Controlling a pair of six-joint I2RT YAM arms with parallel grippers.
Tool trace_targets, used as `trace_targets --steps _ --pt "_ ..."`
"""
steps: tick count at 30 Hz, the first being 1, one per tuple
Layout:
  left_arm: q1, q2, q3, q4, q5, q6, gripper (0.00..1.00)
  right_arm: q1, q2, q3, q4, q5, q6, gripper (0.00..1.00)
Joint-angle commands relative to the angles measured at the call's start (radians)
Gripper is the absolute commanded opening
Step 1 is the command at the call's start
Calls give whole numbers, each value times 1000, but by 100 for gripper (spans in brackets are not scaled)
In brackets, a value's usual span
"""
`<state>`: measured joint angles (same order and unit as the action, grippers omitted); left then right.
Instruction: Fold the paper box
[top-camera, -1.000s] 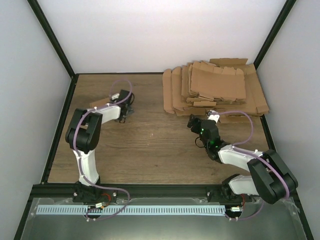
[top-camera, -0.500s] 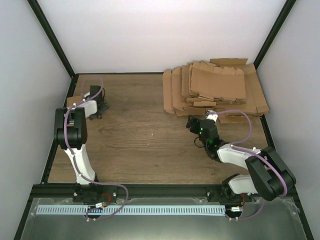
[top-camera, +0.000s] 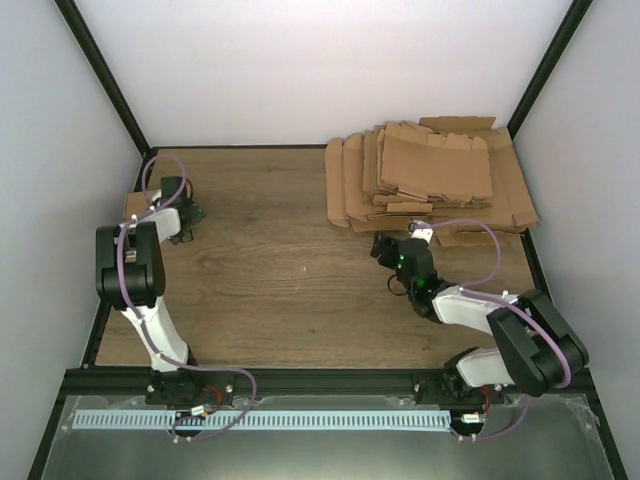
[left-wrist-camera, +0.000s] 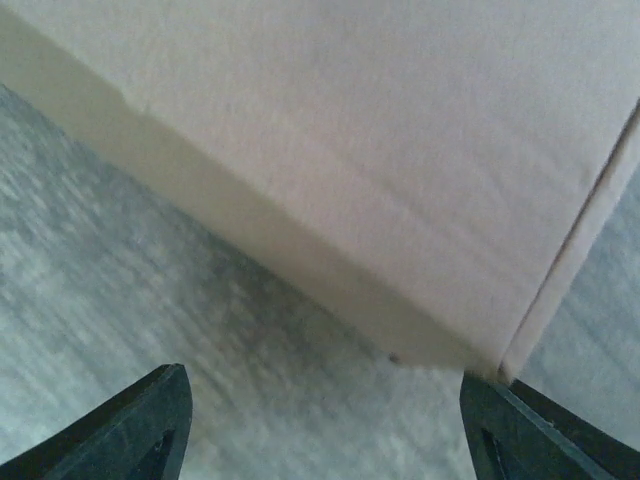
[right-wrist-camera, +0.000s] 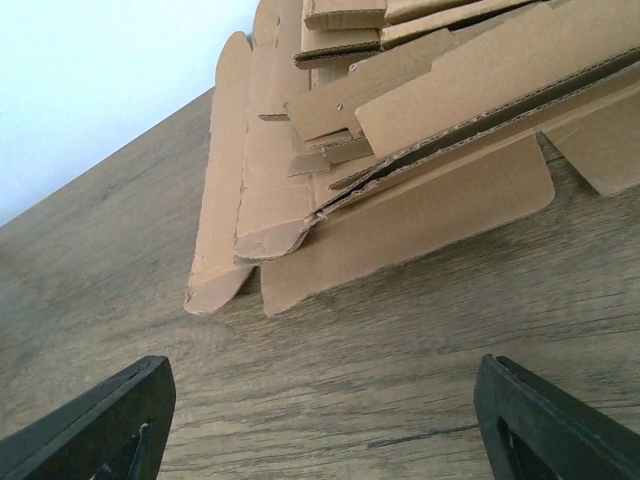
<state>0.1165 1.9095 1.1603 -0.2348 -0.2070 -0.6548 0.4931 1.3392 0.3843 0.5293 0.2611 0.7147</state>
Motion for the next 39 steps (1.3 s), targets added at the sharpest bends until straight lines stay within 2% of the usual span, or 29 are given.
trace_targets --steps 1,4,5,7,10,13,15,18,19,23,28,33,39 --pt "-4 -74 -78 107 91 -4 70 -4 18 48 33 -1 -9 85" --pt "-7 -84 -70 61 18 -34 45 -4 23 56 24 -2 -10 85" --pt "-7 -100 -83 63 5 -38 41 -4 22 58 20 0 -12 85" --pt "-10 -156 -131 91 0 -82 40 -4 17 59 16 6 -17 85" --pt "-28 -230 -211 127 -11 -105 47 -4 18 60 17 9 -18 85" --pt "-22 -281 -258 96 -69 -170 42 -4 28 66 13 1 -15 85" --pt "16 -287 -256 50 -113 -230 32 -4 32 70 13 -6 -14 85" --pt "91 -263 -220 13 -86 -283 7 -3 30 69 13 -12 -13 85" --pt "112 -250 -204 6 -71 -295 4 -4 26 70 10 -13 -12 85" --pt "190 -180 -156 45 14 -320 4 -4 8 65 8 -9 -15 85" --pt "219 -67 -54 51 115 -348 4 -4 6 64 9 -6 -18 85" --pt "219 30 43 66 141 -388 4 -4 5 65 8 -2 -23 85" --pt "233 169 253 13 141 -388 4 -4 14 71 7 0 -30 85"
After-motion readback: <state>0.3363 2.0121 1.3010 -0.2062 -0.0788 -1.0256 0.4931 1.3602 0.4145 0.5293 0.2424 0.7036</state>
